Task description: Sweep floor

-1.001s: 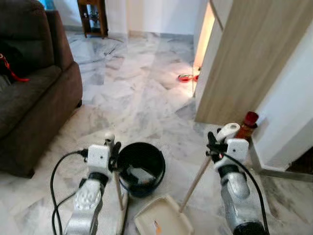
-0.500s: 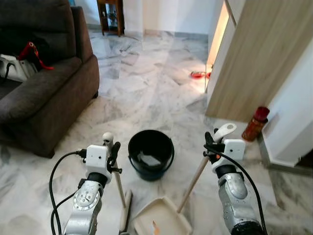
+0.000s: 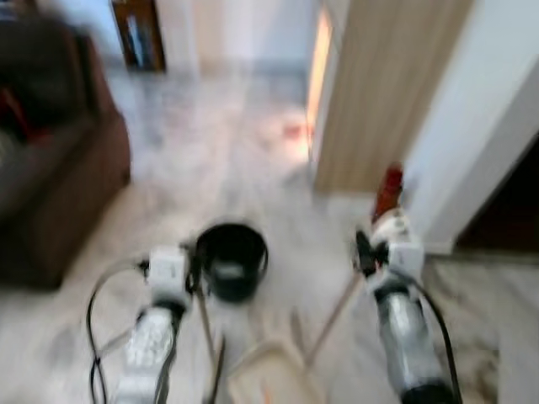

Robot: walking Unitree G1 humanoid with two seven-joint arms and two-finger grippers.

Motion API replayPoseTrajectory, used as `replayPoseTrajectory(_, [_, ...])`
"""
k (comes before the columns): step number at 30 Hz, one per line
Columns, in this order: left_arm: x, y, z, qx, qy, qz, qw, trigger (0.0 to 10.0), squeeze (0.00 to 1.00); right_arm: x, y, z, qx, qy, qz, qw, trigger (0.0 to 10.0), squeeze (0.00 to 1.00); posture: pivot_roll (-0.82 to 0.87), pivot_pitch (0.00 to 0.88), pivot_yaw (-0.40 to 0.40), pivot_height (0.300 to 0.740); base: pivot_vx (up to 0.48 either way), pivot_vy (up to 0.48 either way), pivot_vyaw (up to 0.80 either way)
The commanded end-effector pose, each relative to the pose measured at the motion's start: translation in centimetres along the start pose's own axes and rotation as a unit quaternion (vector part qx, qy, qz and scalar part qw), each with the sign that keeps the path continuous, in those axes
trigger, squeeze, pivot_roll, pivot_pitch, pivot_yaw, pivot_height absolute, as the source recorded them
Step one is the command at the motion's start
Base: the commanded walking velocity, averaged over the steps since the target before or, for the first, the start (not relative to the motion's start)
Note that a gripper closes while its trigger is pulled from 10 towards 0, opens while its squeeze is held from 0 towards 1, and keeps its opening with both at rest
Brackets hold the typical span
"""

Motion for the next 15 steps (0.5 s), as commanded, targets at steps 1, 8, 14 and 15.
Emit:
replayPoseTrajectory(1, [0.34,0.08,0.94,0.002,-0.019,0.001,1.000,10.0,0.00,0.37,-0.03,0.72,-0.004,-0.009,0.001,1.000,10.0,0.00,0.03,0.000,-0.031,0.740,0.000,0.000,-0.80])
replayPoseTrajectory(8, [0.43,0.01,0.94,0.002,-0.018,-0.001,1.000,10.0,0.00,0.44,-0.16,0.76,-0.008,-0.008,-0.001,1.000,10.0,0.00,0.03,0.000,-0.031,0.740,0.000,0.000,-0.80])
replayPoseTrajectory(14, [0.55,0.00,0.97,0.003,-0.017,-0.001,1.000,10.0,0.00,0.59,-0.04,0.76,-0.010,-0.007,0.000,1.000,10.0,0.00,0.03,0.000,-0.033,0.740,0.000,0.000,-0.80])
replayPoseTrajectory(15, [0.55,0.01,0.97,0.003,-0.017,-0.001,1.000,10.0,0.00,0.60,-0.05,0.75,-0.010,-0.007,-0.001,1.000,10.0,0.00,0.03,0.000,-0.033,0.740,0.000,0.000,-0.80])
Point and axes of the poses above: a point about 5 cm out from each wrist's last joint towards the gripper, its own x axis pointing out of the wrist towards the gripper, its own z axis along the axis of the wrist's last joint, y = z × x, the point moved 5 cm from there along x, pointing out of the wrist towards the gripper, and after that the axes turned 8 degrees about x, right-handed, at the moved point
